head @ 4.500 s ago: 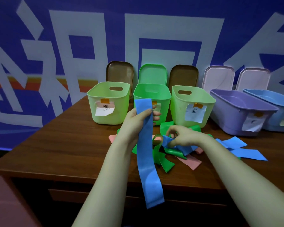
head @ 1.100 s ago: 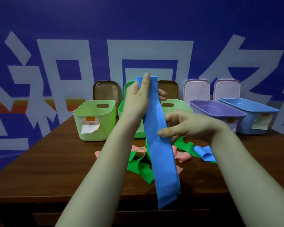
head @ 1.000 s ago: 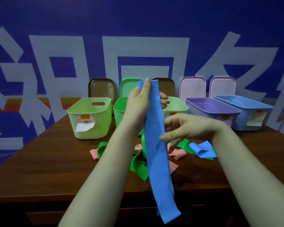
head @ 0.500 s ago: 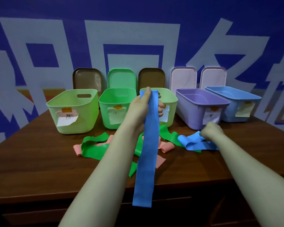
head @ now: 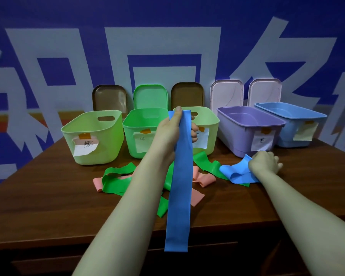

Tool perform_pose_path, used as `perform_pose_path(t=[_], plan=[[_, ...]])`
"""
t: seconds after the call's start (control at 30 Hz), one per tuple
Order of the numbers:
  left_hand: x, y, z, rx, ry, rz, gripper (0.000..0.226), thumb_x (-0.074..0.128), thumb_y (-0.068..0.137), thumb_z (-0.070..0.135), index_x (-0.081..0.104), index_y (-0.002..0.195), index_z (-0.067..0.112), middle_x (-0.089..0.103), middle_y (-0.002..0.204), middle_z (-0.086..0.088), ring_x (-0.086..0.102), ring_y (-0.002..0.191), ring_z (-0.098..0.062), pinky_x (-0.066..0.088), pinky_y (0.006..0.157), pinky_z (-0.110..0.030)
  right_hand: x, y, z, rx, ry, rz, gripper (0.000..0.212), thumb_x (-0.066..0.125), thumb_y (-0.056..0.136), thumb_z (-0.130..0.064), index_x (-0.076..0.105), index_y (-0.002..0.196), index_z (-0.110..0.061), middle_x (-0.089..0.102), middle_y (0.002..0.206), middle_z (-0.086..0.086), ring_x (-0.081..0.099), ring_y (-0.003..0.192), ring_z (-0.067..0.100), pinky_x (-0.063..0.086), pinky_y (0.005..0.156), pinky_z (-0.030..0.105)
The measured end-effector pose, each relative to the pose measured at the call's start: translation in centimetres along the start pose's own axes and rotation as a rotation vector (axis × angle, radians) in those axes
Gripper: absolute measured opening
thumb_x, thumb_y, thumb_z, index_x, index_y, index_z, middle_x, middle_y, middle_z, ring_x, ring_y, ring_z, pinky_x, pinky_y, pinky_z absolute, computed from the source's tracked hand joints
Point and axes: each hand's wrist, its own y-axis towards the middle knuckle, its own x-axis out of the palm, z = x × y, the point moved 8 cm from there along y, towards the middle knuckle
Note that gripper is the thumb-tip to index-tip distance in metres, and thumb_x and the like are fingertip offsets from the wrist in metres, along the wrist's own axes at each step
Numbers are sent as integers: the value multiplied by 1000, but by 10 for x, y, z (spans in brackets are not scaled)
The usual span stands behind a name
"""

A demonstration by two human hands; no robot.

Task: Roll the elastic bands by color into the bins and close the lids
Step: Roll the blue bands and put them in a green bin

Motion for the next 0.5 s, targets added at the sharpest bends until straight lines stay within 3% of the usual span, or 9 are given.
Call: perform_pose_path(t=[0.17, 0.33, 0.5], plan=[[0, 0, 3, 23, -1, -19, 40, 43, 99, 41, 58, 90, 5, 61, 58, -5, 55, 48, -14, 49, 49, -23, -25, -4, -24, -93, 174, -40, 19, 55, 86, -7, 67, 100, -13, 64, 111, 15, 53, 111, 35, 30, 97, 38], [0, 0, 16, 46, -43, 5, 47, 40, 99, 45, 57, 85, 3, 61, 56, -6, 55, 47, -13, 51, 50, -24, -83, -23, -74, -303, 348, -41, 9, 68, 80, -13, 64, 79, -21, 69, 105, 13, 60, 102, 33, 49, 89, 39], [6, -4, 33, 46, -97, 62, 66, 24, 99, 55, 57, 76, 2, 57, 47, -5, 49, 47, -14, 46, 53, -24, -147, -68, -117, -520, 414, 44, 18, 60, 81, -9, 72, 92, -18, 70, 102, 8, 60, 103, 30, 48, 92, 46]])
